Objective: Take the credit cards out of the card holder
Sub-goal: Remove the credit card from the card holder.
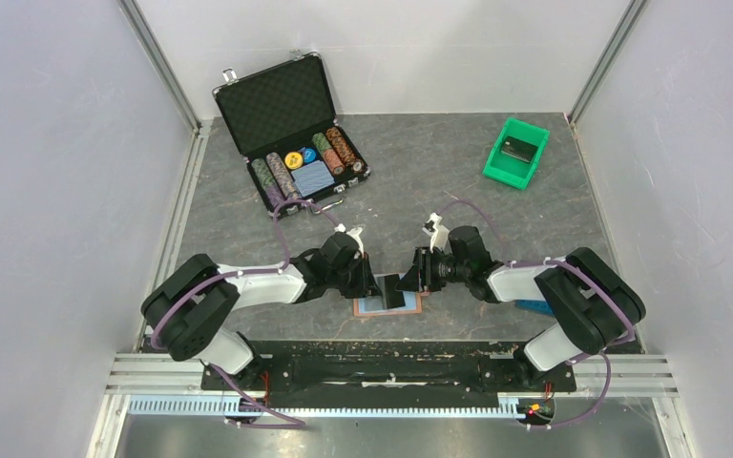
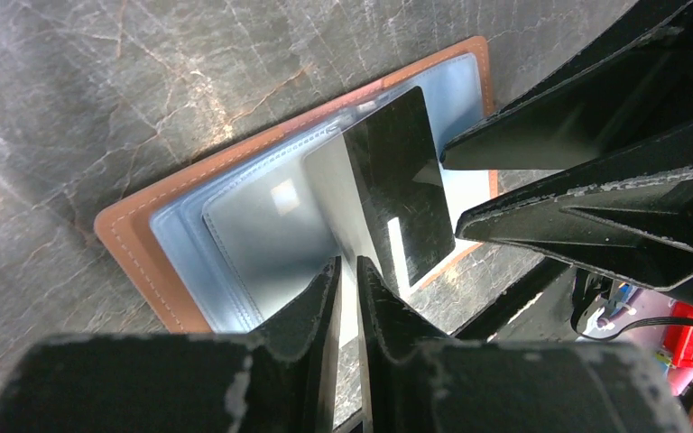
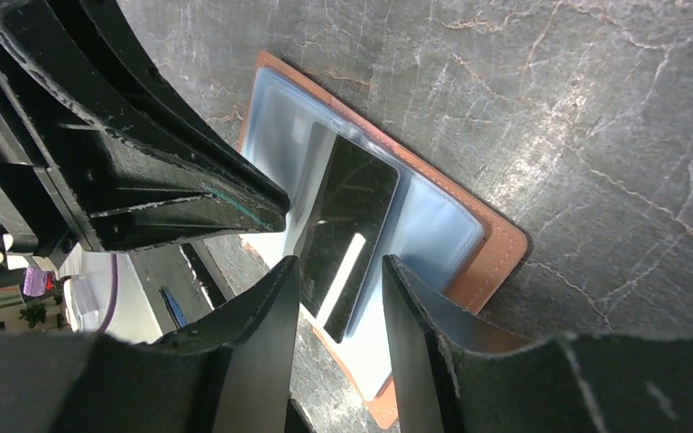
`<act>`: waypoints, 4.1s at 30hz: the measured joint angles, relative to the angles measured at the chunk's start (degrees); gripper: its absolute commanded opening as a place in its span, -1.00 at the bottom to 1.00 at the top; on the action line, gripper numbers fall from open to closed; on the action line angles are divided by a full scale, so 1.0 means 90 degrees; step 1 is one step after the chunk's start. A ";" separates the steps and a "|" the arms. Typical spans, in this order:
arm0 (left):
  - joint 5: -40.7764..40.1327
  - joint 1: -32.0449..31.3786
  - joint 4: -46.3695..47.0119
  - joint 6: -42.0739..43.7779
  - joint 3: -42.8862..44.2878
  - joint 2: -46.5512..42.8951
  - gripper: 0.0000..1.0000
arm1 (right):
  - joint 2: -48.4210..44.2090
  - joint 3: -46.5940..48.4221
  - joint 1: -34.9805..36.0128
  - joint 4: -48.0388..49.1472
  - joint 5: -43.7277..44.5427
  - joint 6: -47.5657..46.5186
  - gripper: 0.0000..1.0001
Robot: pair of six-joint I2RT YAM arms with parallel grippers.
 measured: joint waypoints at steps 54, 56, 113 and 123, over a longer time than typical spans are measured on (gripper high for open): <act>-0.1979 -0.1807 -0.0678 0.3849 0.0192 -0.3043 0.27 | -0.2152 0.1103 -0.0328 -0.2378 0.0653 0.2234 -1.00; -0.2161 -0.1991 -0.0515 0.4337 0.0189 -0.2999 0.31 | -0.2276 0.1098 -0.0325 -0.2356 0.0585 0.2446 -1.00; -0.4486 -0.2715 -0.0527 0.4942 0.0529 -0.2178 -0.96 | -0.3784 0.0214 -0.0457 -0.1433 0.0495 0.1948 0.29; -0.2215 -0.1025 -0.1651 0.2271 0.0928 -0.3283 -0.95 | -0.5251 -0.0029 -0.0461 -0.0624 0.0716 0.0338 0.28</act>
